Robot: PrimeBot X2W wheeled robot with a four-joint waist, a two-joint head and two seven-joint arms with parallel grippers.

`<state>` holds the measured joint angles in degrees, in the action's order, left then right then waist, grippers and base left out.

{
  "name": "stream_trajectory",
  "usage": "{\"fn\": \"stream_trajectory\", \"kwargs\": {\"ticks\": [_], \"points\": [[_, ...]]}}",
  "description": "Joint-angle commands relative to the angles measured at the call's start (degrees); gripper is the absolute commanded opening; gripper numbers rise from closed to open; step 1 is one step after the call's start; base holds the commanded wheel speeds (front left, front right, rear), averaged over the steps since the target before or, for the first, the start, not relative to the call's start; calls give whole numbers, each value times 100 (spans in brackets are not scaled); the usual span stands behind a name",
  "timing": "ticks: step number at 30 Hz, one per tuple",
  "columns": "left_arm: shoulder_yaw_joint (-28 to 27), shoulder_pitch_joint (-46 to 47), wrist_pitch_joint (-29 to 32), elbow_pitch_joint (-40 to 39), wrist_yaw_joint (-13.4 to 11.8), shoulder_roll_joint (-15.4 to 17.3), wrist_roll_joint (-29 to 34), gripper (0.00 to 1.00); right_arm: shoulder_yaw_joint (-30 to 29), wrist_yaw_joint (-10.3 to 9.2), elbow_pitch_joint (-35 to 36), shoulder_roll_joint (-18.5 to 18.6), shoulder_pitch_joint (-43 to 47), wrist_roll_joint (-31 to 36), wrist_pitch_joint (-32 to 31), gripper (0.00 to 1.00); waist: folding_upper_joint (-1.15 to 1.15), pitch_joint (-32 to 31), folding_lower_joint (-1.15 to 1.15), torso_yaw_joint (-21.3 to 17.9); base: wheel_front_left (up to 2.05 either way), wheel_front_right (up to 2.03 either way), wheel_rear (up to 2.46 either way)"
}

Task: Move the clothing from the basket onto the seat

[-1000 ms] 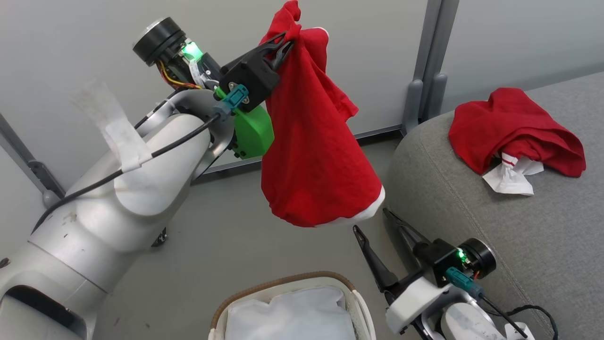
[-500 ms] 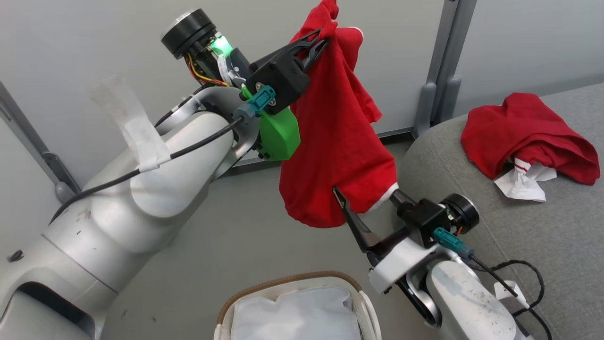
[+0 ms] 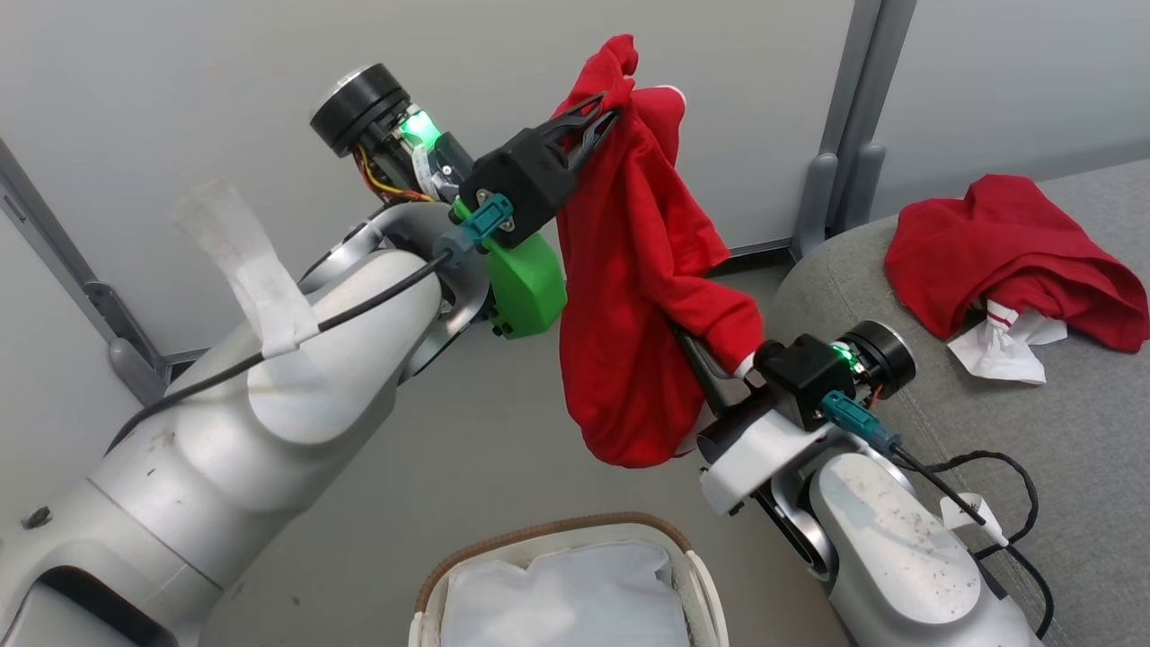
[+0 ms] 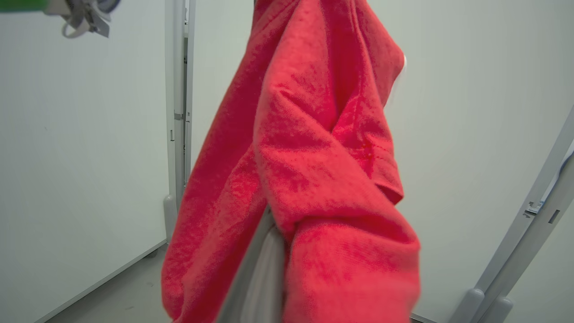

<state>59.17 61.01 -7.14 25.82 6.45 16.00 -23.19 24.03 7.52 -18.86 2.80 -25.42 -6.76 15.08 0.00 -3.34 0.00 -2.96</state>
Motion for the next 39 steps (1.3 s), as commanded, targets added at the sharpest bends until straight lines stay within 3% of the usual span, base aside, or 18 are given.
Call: {"fn": "stream_trajectory", "kwargs": {"ticks": [1, 13, 14, 15, 16, 17, 18, 27, 39], "points": [[-30, -167, -19, -27, -65, 51, -66, 0, -29, -6, 24, 19, -65, 74, 14, 0, 0, 8, 0, -9, 0, 0, 0], [-320, -1241, -325, 70, -425, 29, -805, 0, -373, -6, 176, 18, -28, 409, 14, 0, 0, 107, 0, -30, 0, 0, 0], [-341, -1333, -371, 91, -441, 21, -842, 4, -410, -6, 184, 18, -7, 426, 14, 0, 0, 115, 0, -31, 0, 0, 0], [-377, -1449, -438, 121, -483, 7, -911, 36, -448, -6, 198, 18, 18, 451, 14, 0, 0, 125, 0, -31, 0, 0, 0], [-399, -1553, -478, 151, -510, -6, -965, 48, -488, -6, 208, 18, 31, 463, 14, 0, 0, 133, 0, -31, 0, 0, 0], [-423, -1688, -533, 187, -541, -28, -1031, 82, -533, -6, 226, 18, 47, 487, 14, 0, 0, 141, 0, -30, 0, 0, 0], [-443, -1788, -569, 216, -564, -49, -1074, 98, -563, -6, 237, 18, 59, 501, 14, 0, 0, 147, 0, -30, 0, 0, 0], [-652, -2754, -809, 352, -761, -357, -1098, 100, -810, -6, 336, 20, 171, 720, 14, 0, 0, 186, 0, -43, 0, 0, 0], [-1627, -4155, -808, -311, -625, -762, -560, 100, -1168, -7, 425, 120, 524, 837, 14, 0, 0, 225, 0, -82, 0, 0, 0]]}}
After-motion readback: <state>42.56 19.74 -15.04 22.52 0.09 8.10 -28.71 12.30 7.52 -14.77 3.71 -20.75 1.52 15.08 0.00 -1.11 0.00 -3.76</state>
